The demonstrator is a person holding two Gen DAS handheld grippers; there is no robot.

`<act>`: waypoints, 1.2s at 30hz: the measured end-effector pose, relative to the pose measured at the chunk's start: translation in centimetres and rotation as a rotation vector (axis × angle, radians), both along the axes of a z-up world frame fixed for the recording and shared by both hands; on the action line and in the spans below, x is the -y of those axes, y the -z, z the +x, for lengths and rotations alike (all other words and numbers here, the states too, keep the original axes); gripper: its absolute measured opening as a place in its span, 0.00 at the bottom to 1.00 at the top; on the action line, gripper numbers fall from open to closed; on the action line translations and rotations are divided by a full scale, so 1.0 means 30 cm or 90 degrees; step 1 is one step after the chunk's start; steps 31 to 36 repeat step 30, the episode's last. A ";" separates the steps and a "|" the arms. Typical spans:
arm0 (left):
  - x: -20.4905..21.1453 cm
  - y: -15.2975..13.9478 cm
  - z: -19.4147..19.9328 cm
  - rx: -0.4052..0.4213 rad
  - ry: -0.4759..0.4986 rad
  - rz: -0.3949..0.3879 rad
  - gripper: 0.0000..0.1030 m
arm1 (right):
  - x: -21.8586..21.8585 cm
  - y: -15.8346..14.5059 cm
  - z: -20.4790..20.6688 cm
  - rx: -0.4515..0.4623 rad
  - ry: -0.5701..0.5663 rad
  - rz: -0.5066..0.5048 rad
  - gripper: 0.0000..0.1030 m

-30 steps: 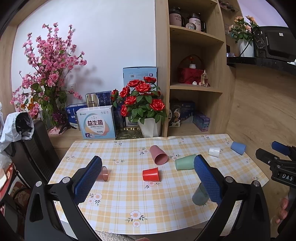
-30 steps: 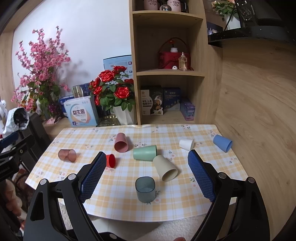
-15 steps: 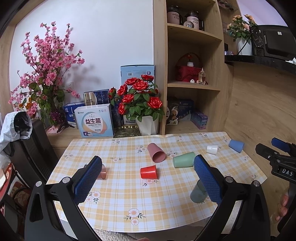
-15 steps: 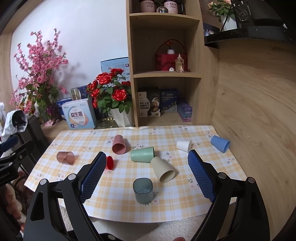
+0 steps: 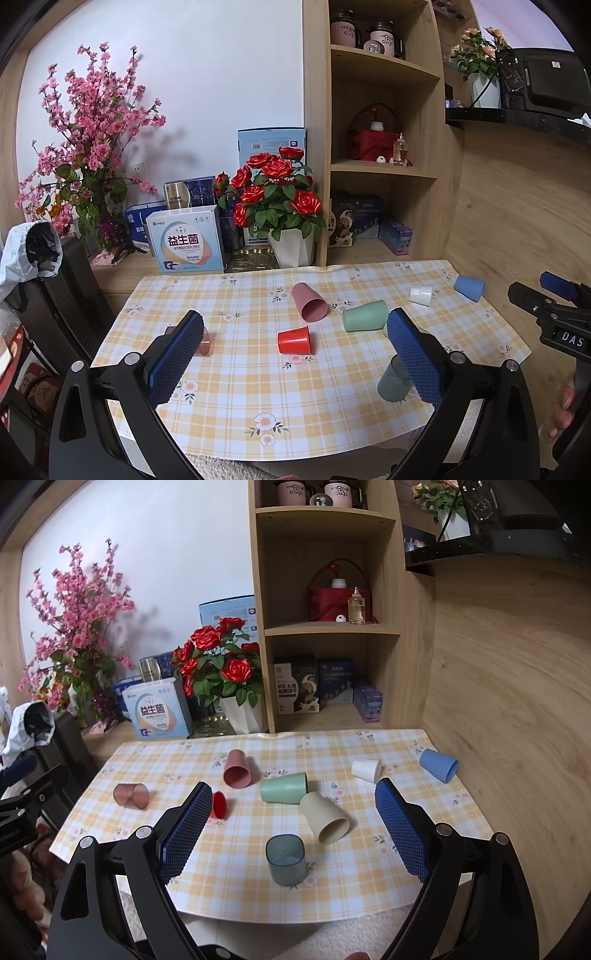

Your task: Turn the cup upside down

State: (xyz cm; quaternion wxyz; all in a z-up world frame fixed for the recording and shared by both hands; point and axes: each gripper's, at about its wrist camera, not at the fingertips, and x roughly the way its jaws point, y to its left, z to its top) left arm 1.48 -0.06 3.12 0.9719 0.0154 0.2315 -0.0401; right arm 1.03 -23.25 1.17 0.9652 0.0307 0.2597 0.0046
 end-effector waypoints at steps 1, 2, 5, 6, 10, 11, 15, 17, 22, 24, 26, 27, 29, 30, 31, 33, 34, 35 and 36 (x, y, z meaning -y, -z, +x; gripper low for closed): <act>0.000 0.000 0.000 0.000 0.000 -0.001 0.94 | 0.000 0.000 0.000 0.000 0.000 0.000 0.84; -0.001 0.000 0.000 0.000 0.000 0.000 0.94 | 0.000 0.000 0.000 0.000 -0.001 0.001 0.84; -0.001 -0.001 0.000 0.000 0.000 -0.001 0.94 | -0.001 0.000 -0.002 0.000 -0.001 0.001 0.84; -0.002 -0.002 -0.001 0.001 0.000 -0.001 0.94 | -0.002 0.000 -0.001 0.000 -0.001 0.001 0.84; -0.001 -0.001 -0.002 0.001 0.001 -0.003 0.94 | -0.003 -0.001 -0.001 0.000 -0.002 0.000 0.84; -0.001 0.000 0.000 0.001 0.001 -0.003 0.94 | -0.004 -0.001 -0.001 0.001 -0.002 0.000 0.84; -0.002 0.004 -0.001 -0.002 0.004 -0.013 0.94 | -0.006 -0.002 -0.001 0.000 -0.002 -0.001 0.84; -0.005 0.005 -0.002 0.003 -0.003 -0.013 0.94 | -0.006 -0.002 -0.001 0.001 -0.002 -0.001 0.84; -0.015 0.001 -0.002 0.003 -0.007 -0.016 0.94 | -0.007 -0.002 -0.001 0.000 -0.002 0.000 0.84; -0.011 0.000 0.000 -0.001 -0.004 -0.016 0.94 | -0.008 -0.002 -0.001 0.000 -0.003 -0.001 0.84; -0.013 -0.002 0.004 -0.005 -0.003 -0.019 0.94 | -0.010 -0.002 0.002 -0.001 -0.005 -0.002 0.84; -0.013 -0.002 0.004 -0.006 -0.004 -0.021 0.94 | -0.010 -0.001 0.002 -0.001 -0.005 -0.001 0.84; -0.017 -0.005 0.004 -0.006 -0.004 -0.021 0.94 | -0.011 -0.001 0.003 -0.002 -0.006 -0.002 0.84; -0.017 -0.005 0.004 -0.005 -0.005 -0.021 0.94 | -0.011 -0.001 0.003 -0.002 -0.006 -0.002 0.84; -0.017 -0.005 0.004 -0.005 -0.005 -0.021 0.94 | -0.011 -0.001 0.003 -0.002 -0.006 -0.002 0.84; -0.017 -0.005 0.004 -0.005 -0.005 -0.021 0.94 | -0.011 -0.001 0.003 -0.002 -0.006 -0.002 0.84; -0.017 -0.005 0.004 -0.005 -0.005 -0.021 0.94 | -0.011 -0.001 0.003 -0.002 -0.006 -0.002 0.84; -0.017 -0.005 0.004 -0.005 -0.005 -0.021 0.94 | -0.011 -0.001 0.003 -0.002 -0.006 -0.002 0.84; -0.017 -0.005 0.004 -0.005 -0.005 -0.021 0.94 | -0.011 -0.001 0.003 -0.002 -0.006 -0.002 0.84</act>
